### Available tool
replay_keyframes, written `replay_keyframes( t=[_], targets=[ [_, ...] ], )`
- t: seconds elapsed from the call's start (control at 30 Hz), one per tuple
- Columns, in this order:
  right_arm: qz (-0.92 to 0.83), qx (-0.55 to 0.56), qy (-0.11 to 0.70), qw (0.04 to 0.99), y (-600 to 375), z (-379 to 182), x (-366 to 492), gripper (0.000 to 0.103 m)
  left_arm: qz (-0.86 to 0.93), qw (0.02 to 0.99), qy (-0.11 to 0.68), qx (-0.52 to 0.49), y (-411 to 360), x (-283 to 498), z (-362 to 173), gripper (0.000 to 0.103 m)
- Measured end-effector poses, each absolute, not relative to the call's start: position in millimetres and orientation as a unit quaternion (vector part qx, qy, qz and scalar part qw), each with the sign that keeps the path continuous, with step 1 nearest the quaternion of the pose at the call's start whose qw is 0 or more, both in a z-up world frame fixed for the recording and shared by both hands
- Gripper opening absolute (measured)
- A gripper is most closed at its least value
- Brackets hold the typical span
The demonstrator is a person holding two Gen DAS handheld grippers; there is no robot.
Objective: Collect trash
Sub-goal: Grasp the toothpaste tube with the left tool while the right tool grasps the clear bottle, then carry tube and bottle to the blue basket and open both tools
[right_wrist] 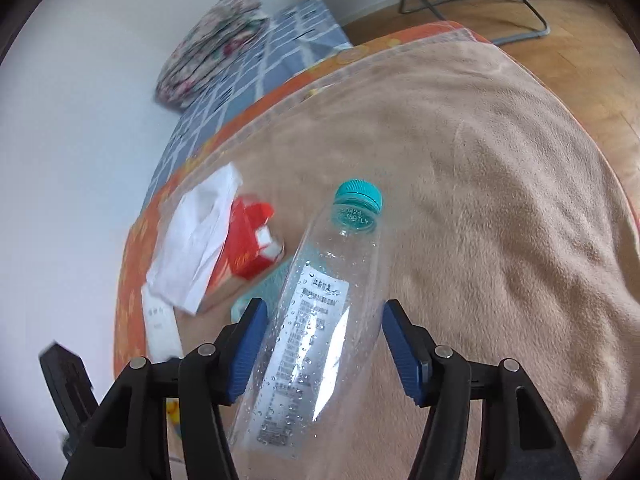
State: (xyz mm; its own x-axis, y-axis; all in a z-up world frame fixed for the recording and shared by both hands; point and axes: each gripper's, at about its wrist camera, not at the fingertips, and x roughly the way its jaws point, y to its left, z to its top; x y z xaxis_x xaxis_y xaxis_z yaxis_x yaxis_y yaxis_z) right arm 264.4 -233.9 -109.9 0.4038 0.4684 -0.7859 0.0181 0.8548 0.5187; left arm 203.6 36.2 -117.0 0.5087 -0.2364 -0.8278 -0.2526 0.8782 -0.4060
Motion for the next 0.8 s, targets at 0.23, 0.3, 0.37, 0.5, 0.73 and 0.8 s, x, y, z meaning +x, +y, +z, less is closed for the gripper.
replay_keyframes(
  t=[0.23, 0.3, 0.37, 0.5, 0.73, 0.8],
  targets=[
    [0.155, 0.210, 0.521, 0.813, -241.7, -96.2, 240.8, 0.062, 0.003, 0.839, 0.489, -0.238, 39.8, 176.0, -105.1, 0.011],
    [0.160, 0.203, 0.518, 0.815, -242.2, -91.6, 233.5, 0.062, -0.001, 0.842, 0.486, -0.234, 38.7, 168.5, -99.9, 0.010],
    [0.169, 0.191, 0.512, 0.820, -240.7, -85.1, 223.7, 0.062, -0.007, 0.846, 0.482, -0.227, 37.1, 162.2, -94.8, 0.009],
    [0.193, 0.177, 0.509, 0.820, -234.2, -78.0, 203.8, 0.062, -0.022, 0.854, 0.477, -0.209, 29.9, 147.9, -87.1, 0.009],
    [0.222, 0.162, 0.508, 0.816, -217.9, -75.1, 171.1, 0.062, -0.002, 0.833, 0.525, -0.176, 16.6, 150.4, -111.6, 0.054],
    [0.228, 0.154, 0.503, 0.819, -213.3, -70.9, 164.2, 0.062, 0.006, 0.831, 0.533, -0.156, 11.7, 155.7, -118.6, 0.054]
  ],
)
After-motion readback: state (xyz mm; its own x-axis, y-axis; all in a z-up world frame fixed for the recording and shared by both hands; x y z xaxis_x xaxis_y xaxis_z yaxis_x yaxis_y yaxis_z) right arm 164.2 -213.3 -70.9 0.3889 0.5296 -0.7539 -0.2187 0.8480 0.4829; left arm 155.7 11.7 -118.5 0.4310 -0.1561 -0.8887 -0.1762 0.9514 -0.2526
